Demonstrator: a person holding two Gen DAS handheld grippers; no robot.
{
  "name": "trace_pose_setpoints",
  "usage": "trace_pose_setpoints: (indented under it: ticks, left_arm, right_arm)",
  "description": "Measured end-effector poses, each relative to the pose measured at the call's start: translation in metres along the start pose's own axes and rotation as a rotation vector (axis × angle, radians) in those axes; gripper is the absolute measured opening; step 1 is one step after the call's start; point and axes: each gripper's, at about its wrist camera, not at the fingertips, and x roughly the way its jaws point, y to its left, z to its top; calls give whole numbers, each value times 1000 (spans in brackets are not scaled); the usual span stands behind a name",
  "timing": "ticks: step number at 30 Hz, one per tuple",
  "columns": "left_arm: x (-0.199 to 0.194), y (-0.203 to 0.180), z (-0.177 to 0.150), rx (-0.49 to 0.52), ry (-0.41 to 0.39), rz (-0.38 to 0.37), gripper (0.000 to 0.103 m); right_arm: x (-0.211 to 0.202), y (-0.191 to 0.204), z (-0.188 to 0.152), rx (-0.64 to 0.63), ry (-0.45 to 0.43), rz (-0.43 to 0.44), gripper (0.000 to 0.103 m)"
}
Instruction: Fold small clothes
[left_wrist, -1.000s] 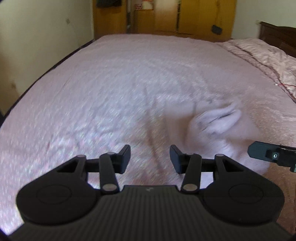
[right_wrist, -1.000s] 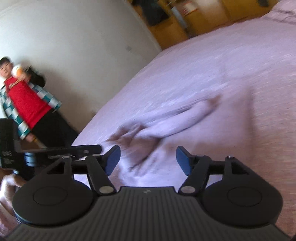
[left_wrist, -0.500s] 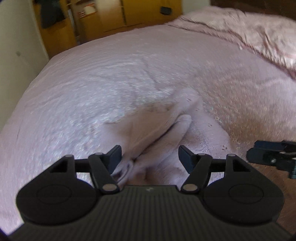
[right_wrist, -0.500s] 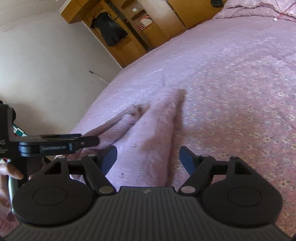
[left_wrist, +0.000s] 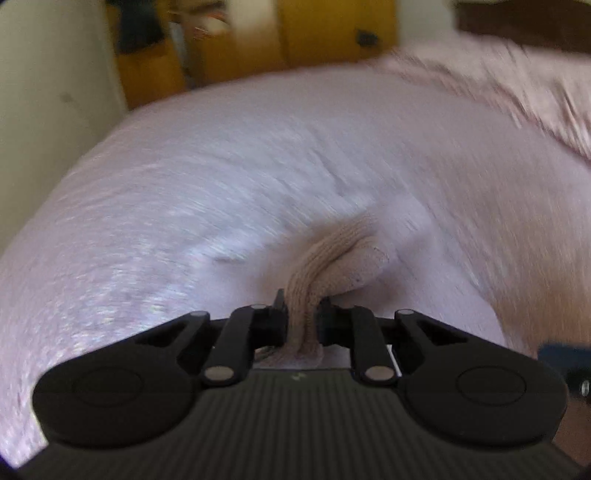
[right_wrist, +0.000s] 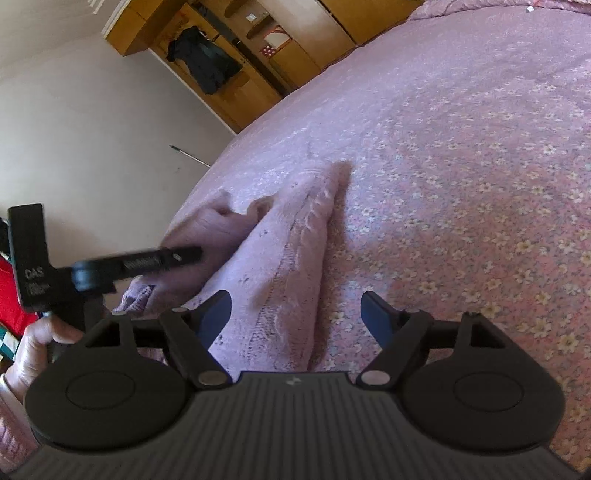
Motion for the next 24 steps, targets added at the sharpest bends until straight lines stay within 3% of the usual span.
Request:
trace_pose_setpoints:
  ticks: [2, 6, 10, 12, 16, 19, 20, 24]
  left_arm:
    - [-1, 27, -4, -109, -16, 38, 17]
    - [14, 70, -19, -256, 70, 25, 23]
    - [10, 74, -31, -210, 93, 100, 57]
    - [6, 76, -37, -204, 93, 97, 59]
    - [-8, 95, -47, -349, 116, -7, 60]
    - [-13, 104, -55, -485, 156, -152, 84]
    - [-13, 105, -60, -514, 170, -187, 85]
    - [-4, 95, -75, -526, 252, -210, 85]
  right_arm:
    - [3, 4, -1, -25, 1, 7, 83]
    - [14, 9, -4, -48, 29, 22, 83]
    - [24, 8, -10, -51, 53, 23, 83]
    - [27, 6, -10, -32, 59, 29, 84]
    - [32, 4, -6, -17, 66, 40, 84]
    - [37, 2, -3, 12, 80, 65, 85]
    - [41, 2, -2, 23, 90, 73, 85]
    - [56, 4, -5, 35, 131, 88, 86]
